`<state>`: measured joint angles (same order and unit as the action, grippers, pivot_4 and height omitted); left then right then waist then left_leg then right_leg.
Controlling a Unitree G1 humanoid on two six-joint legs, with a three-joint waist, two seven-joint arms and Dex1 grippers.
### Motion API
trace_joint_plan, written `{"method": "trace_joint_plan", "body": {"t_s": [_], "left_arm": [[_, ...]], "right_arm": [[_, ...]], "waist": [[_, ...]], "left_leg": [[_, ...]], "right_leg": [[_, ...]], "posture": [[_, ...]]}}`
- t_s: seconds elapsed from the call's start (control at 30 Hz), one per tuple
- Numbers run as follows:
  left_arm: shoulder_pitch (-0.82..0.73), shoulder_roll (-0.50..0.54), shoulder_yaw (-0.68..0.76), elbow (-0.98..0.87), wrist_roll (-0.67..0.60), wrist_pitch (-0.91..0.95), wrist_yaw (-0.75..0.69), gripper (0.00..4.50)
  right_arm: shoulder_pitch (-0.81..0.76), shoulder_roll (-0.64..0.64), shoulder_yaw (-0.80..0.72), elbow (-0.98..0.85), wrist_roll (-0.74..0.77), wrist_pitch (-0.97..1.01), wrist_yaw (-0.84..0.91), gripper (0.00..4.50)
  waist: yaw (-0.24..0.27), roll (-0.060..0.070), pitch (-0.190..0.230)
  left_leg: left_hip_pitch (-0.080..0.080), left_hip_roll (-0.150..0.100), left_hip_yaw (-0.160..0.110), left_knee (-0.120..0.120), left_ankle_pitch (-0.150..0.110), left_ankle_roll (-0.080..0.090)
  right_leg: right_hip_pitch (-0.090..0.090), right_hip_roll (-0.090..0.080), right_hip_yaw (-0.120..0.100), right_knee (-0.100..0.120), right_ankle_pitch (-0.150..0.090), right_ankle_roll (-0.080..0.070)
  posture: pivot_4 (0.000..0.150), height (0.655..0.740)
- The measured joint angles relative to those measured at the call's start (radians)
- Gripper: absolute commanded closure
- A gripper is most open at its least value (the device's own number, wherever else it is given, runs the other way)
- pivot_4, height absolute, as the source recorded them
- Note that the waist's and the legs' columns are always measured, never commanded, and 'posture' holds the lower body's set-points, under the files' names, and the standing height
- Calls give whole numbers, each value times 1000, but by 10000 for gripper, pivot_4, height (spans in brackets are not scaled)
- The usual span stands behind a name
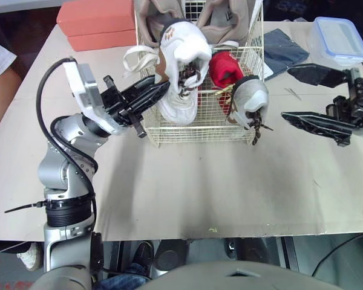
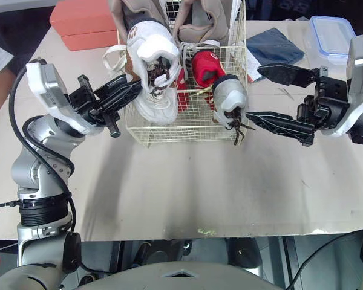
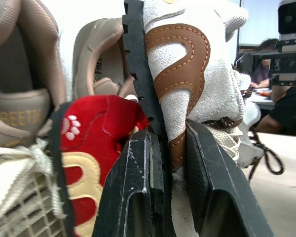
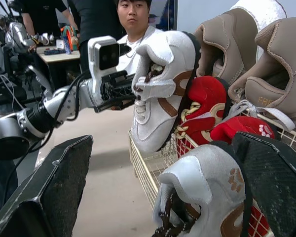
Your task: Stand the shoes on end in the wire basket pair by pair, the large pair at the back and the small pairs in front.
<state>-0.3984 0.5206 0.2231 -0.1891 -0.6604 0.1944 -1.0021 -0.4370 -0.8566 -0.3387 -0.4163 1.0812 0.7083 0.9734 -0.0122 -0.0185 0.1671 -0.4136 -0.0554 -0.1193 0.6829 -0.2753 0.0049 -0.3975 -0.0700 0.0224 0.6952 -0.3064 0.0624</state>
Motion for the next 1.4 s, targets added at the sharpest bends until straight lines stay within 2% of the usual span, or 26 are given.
{"method": "trace_joint_plan", "body": {"t_s": [0.2,0.43,0.5,0.73,0.77,0.8,0.9,1.2,1.4], "left_arm": [[-7,-9,-36,85,63,-120,-57,41231],[43,-6,-61,122,73,-134,-106,41231],[55,-6,-64,127,79,-139,-104,30867],[98,-2,-81,131,106,-143,-118,982],[101,-2,-82,130,105,-142,-120,147],[108,-1,-83,126,103,-136,-126,147],[117,11,-66,117,70,-97,-122,147],[124,106,14,-3,-53,63,-77,147],[106,189,87,-94,-196,198,-61,147]], "right_arm": [[0,13,0,-1,16,0,-4,0],[20,9,-1,-3,18,1,-2,0],[27,2,-2,-3,18,1,-2,0],[27,-2,-4,-1,18,1,0,0],[27,-2,-4,-1,18,1,0,0],[27,-2,-5,0,18,1,0,0],[30,-2,-6,2,18,1,2,0],[66,-3,-24,3,13,0,9,0],[105,-1,-24,9,1,-10,18,0]], "waist": [[0,0,0],[-2,0,0],[-1,1,0],[1,5,-3],[1,5,-3],[1,5,-2],[-2,5,-2],[-2,5,-2],[-2,5,-1]], "left_leg": [[0,0,0,0,0,0],[1,0,0,0,0,0],[1,0,0,0,0,0],[8,0,0,-1,0,1],[10,0,0,-2,-1,1],[21,0,0,-6,-3,5],[28,0,2,-13,-3,5],[25,2,2,-14,-3,5],[21,2,0,-15,-1,1]], "right_leg": [[1,0,0,0,0,0],[1,0,0,0,0,0],[1,0,0,0,0,0],[7,0,0,1,0,0],[10,0,0,0,0,0],[19,0,0,-1,0,0],[22,0,3,-1,0,0],[21,1,3,-7,0,0],[19,1,1,-12,0,0]], "posture": [[1500,7400],[1500,7400],[1500,7400],[1500,7400],[1500,7400],[1500,7400],[1500,7400],[1500,7400],[1500,7400]]}}
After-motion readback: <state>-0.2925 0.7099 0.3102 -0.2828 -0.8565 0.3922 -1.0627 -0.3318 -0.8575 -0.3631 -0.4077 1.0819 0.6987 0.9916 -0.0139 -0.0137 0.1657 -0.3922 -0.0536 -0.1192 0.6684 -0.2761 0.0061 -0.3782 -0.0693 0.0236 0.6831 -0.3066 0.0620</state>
